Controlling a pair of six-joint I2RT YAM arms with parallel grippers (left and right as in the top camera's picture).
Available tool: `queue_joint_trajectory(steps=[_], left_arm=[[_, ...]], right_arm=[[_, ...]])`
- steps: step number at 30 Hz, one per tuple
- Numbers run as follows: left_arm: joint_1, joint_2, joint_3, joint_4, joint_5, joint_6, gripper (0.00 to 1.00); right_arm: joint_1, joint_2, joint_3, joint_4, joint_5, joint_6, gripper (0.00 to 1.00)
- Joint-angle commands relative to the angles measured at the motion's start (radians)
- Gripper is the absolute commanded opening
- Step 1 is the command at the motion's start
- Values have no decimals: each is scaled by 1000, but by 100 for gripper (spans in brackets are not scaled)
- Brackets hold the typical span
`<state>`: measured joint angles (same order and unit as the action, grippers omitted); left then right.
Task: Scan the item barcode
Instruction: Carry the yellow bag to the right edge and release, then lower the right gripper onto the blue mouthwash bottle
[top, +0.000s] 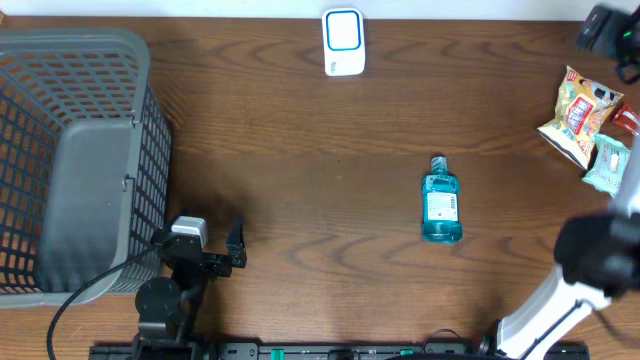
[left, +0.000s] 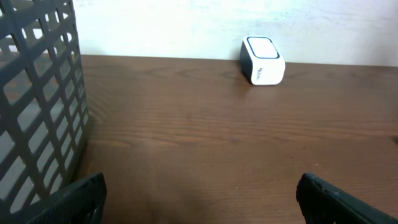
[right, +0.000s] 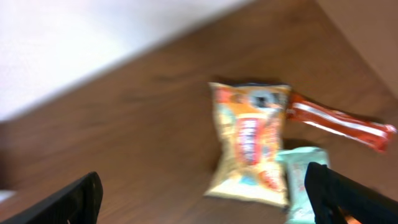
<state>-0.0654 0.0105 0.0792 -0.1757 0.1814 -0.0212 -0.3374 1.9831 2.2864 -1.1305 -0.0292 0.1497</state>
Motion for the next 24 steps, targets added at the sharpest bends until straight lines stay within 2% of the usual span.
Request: queue_joint_trajectory(steps=[1,6,11,15,17,20,24], left_arm=[[3,-5,-16,-24,13,13,98],[3,-5,-16,-24,13,13,98],[3,-5,-16,-24,13,13,98],[3,-5,-16,-24,13,13,98],[3,-5,-16,-24,13,13,98],[3,-5,-16,-24,13,13,98],[3,-5,-16,-24,13,13,98]], right_arm=[[39,-96,10,-76,-296,23,99],[140,-126,8,-269,-475,21,99],[298,-78,-64,-399,-314,2,99],[427,-38,-229,-332,-161,27,99],[479,-13,-347,-272,-59,113,99],[497,6,-444,-214,26,192,98],[498,11,-589,-122,32,209,99]])
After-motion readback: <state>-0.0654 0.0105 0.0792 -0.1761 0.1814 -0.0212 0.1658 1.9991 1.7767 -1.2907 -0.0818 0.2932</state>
